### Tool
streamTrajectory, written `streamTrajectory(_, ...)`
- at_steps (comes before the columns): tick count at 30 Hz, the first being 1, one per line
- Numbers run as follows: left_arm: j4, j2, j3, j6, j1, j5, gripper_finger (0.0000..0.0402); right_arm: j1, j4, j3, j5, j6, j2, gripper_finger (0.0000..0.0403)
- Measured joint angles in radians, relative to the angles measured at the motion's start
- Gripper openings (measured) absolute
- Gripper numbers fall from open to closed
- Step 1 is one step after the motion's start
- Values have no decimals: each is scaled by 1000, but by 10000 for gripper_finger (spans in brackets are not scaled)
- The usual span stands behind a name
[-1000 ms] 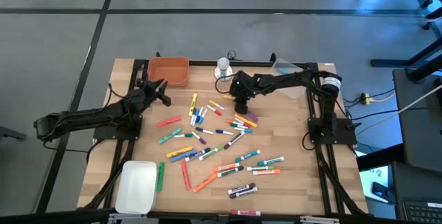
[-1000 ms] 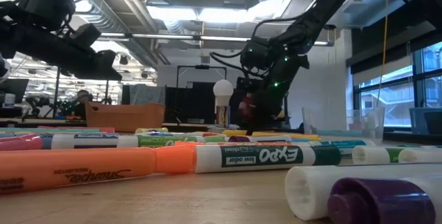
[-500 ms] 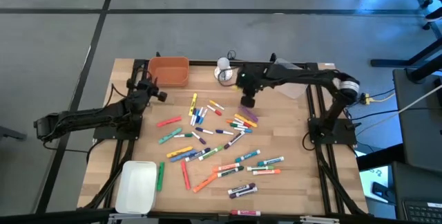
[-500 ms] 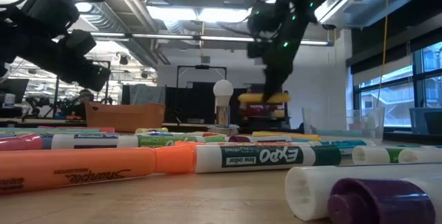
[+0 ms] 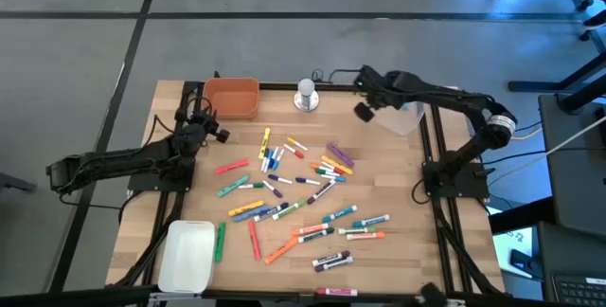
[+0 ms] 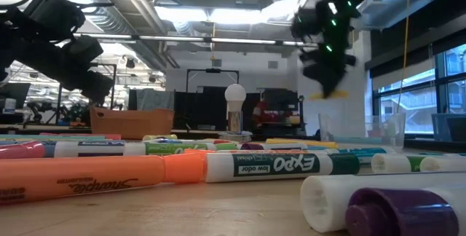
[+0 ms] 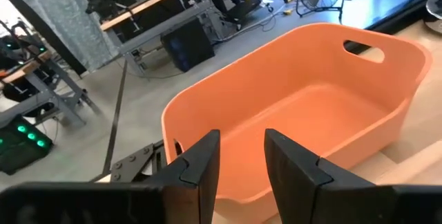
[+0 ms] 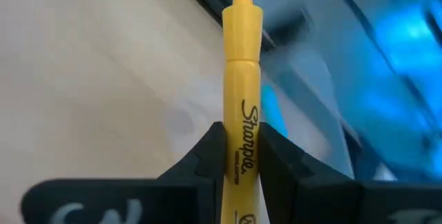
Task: Pick & Place Markers
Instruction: Put the large yellow highlighter pen into the transparent bin, then put the large violet highlighter pen into the transparent bin
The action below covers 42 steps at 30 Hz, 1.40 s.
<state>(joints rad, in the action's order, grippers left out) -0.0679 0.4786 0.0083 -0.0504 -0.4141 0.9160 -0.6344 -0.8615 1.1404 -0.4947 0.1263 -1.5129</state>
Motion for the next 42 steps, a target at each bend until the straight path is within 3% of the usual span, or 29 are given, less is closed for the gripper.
streamTrajectory(5, -1, 0, 0, 1, 0, -1, 108, -119, 9, -124, -12, 70, 2, 69)
streamTrajectory(11, -13, 0, 0, -13, 0, -49, 108, -170, 71, -199, 25, 59, 2, 127)
streamTrajectory(16, -36, 0, 0, -53, 0, -90, 107, -161, 61, -156, 27, 18, 4, 175)
streamTrajectory(20, -36, 0, 0, -58, 0, -131, 96, -95, 54, -71, 127, 0, 10, 201)
streamTrajectory(26, -42, 0, 0, -59, 0, -142, 80, 79, 61, 27, 241, 1, 10, 203)
streamTrajectory(35, -121, 0, 0, -9, 0, -184, 67, 297, 292, -82, 451, 48, -82, 202)
streamTrajectory(39, -161, 0, 0, 9, 0, -292, 66, 321, 328, -85, 464, 42, -171, 202)
streamTrajectory(42, -162, 0, 0, 39, 0, -311, 67, 324, 308, -86, 467, 31, -218, 202)
